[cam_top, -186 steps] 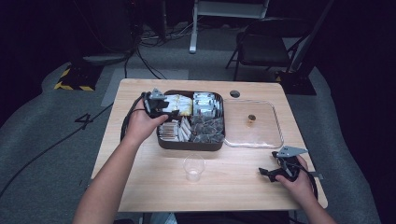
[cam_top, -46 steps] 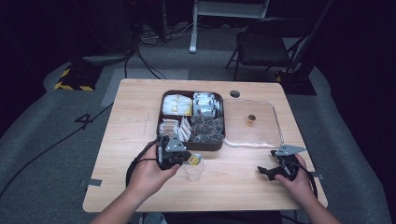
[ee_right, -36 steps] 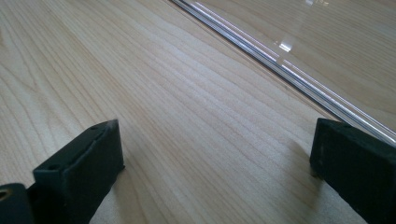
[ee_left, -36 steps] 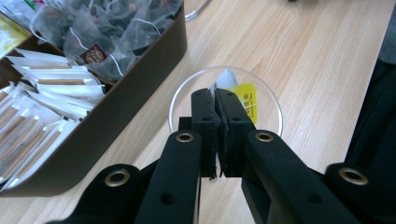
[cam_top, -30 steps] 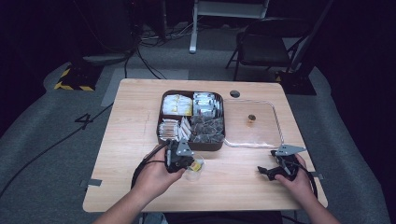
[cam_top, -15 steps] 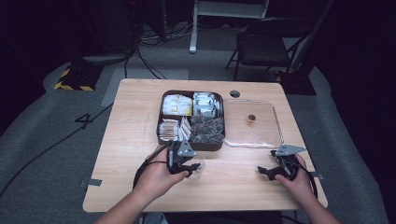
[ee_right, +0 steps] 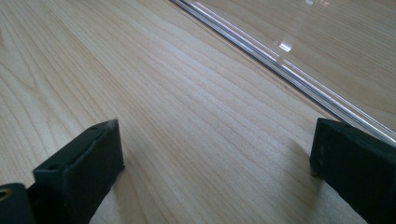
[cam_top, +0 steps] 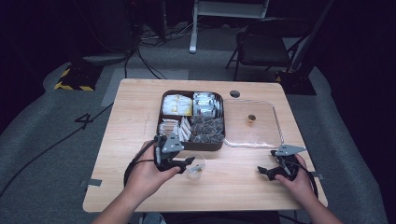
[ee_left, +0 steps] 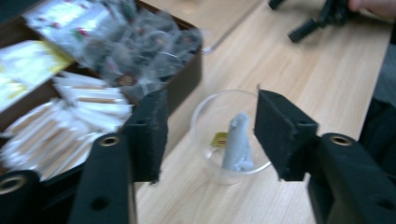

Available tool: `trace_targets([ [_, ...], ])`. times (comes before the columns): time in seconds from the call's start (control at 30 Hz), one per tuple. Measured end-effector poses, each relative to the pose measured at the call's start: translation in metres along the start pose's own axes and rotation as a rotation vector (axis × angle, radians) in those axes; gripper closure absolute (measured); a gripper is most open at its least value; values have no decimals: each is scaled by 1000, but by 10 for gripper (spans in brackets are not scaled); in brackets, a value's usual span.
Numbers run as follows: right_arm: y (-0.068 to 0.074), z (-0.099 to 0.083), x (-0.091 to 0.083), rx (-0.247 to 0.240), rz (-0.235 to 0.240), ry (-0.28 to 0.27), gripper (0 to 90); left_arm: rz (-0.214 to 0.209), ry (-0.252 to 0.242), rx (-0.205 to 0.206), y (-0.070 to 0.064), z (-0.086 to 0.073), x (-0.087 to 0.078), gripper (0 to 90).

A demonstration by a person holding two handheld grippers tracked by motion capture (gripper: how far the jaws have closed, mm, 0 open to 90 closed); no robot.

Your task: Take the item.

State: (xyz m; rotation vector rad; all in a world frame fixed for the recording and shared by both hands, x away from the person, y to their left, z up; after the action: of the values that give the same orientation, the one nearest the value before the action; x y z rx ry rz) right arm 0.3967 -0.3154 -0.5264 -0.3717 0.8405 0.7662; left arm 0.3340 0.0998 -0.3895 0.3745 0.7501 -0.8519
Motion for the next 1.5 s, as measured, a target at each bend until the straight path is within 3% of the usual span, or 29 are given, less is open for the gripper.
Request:
trace_targets([
  [0.13,0,-1,-1,-6,5,0,26,35,-11,-34,9,-6,-12,381],
  [0.17,0,-1,-1,-11,9,0,26,60,-7,-52,16,-12,-19,363],
  [0.3,0,-1,-1,-13,11,0,26,94,2,-93,24,-27,-32,344],
  [0.6,0,-1,-1,-15,13,0,26,130,24,-119,41,-57,-48,326],
  [0.93,0,-1,-1,-16,14,0,26,136,56,-129,60,-90,-47,304],
  [1.17,0,-1,-1,-16,14,0,26,170,52,-141,69,-112,-49,300],
  [1.27,0,-1,-1,-16,14,0,26,165,3,-195,73,-123,-49,300],
  [1.5,0,-1,-1,-16,14,0,26,164,51,-265,82,-151,-38,303],
])
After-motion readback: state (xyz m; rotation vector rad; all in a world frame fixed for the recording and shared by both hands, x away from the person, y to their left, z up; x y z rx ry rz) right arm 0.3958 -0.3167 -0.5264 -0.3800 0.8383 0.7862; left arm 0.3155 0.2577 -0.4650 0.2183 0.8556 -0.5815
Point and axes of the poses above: each handheld gripper's, and its own axes: x roughly forward along the jaws, z roughly out of its top, y roughly to its left, the point moved 3 cm from there along x, roughly forward along the jaws, and after that the axes turned 7 degrees about y, right-handed, at the moved point
